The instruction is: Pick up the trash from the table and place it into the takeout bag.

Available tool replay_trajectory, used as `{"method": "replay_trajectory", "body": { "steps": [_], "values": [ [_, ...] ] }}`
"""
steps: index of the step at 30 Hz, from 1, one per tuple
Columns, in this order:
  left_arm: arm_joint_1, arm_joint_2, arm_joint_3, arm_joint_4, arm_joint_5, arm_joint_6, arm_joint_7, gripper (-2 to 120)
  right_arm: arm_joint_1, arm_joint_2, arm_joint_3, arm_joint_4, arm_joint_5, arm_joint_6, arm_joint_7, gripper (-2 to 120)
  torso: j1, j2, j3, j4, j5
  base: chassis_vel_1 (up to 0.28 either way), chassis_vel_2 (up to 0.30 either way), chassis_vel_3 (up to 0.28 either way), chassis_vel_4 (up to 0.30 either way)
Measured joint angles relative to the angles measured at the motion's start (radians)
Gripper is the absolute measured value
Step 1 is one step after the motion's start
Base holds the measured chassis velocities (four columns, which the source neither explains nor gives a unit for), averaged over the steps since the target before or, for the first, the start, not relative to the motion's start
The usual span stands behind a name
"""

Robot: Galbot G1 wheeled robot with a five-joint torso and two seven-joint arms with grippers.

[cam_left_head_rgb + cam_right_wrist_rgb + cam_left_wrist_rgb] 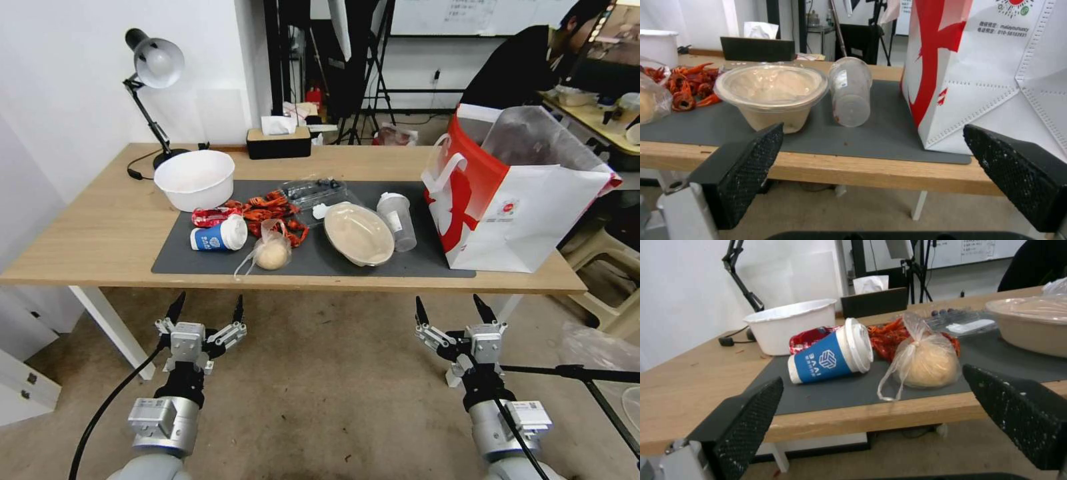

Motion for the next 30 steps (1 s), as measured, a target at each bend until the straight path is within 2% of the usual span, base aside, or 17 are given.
{"method": "replay_trajectory", "body": {
  "steps": [23, 27, 29, 30],
  "values": [
    [0.000, 0.000, 0.000, 0.000, -0.001, 0.000, 0.000, 100, 0.001, 0.000, 0.000, 0.000, 0.001, -0.001, 0.000, 100, 0.000, 0.000, 0.000, 0.0000, 0.0000, 0.000, 0.000, 0.000, 0.000],
    [-0.013, -0.003, 0.002, -0.005, -0.020, 0.027, 0.001, 100, 0.039, 0.016, 0.050, 0.022, 0.033, -0.064, 0.000, 100, 0.000, 0.000, 0.000, 0.0003, 0.0002, 0.000, 0.000, 0.000, 0.000],
    [-0.043, -0.009, 0.009, -0.019, -0.062, 0.086, 0.008, 100, 0.080, 0.035, 0.102, 0.048, 0.068, -0.131, 0.001, 100, 0.000, 0.000, 0.000, 0.0001, 0.0000, 0.000, 0.000, 0.000, 0.000],
    [-0.067, -0.015, 0.015, -0.031, -0.098, 0.138, 0.014, 100, 0.114, 0.049, 0.146, 0.069, 0.097, -0.187, 0.002, 100, 0.000, 0.000, 0.000, 0.0000, 0.0001, 0.000, 0.000, 0.000, 0.000]
  ]
}}
